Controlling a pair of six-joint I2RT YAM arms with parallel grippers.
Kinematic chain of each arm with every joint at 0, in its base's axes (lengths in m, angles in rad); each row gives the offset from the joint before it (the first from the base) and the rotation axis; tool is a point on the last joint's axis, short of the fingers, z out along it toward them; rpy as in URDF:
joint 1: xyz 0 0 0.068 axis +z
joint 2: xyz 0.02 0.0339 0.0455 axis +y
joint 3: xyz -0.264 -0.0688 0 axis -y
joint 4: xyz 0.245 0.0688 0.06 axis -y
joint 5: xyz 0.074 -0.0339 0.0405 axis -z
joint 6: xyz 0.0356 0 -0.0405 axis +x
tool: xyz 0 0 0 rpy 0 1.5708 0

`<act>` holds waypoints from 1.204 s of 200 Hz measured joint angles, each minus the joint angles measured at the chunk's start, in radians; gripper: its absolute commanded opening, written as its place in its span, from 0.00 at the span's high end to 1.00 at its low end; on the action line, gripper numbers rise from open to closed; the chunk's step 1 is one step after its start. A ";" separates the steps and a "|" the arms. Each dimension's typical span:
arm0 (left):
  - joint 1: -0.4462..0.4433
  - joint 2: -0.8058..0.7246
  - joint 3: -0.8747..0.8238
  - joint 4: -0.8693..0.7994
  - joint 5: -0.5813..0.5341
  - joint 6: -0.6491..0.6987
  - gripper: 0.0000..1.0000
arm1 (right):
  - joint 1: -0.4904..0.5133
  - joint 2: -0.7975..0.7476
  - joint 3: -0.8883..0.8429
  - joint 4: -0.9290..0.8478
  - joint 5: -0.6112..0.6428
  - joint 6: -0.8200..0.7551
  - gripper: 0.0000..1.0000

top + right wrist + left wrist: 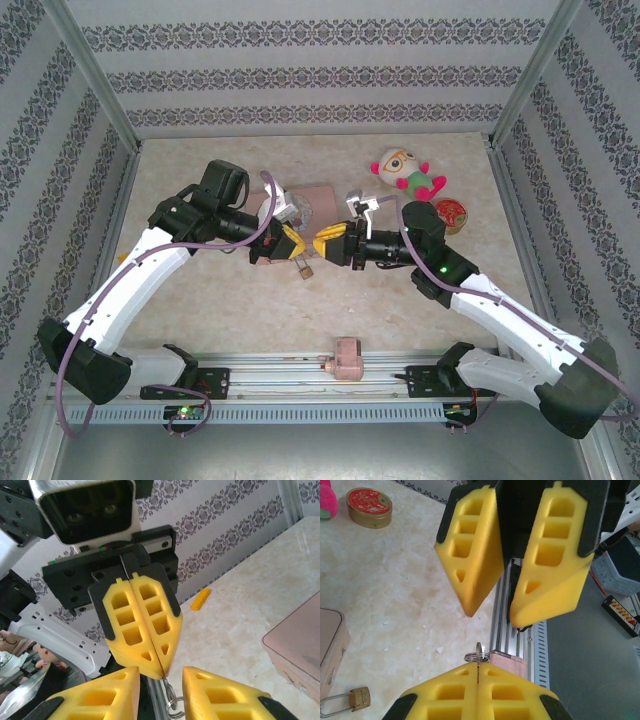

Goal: Unlock the padlock with the key

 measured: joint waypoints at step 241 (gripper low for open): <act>0.000 0.000 0.011 0.001 -0.013 -0.013 1.00 | 0.028 0.069 0.023 -0.034 -0.051 -0.018 0.73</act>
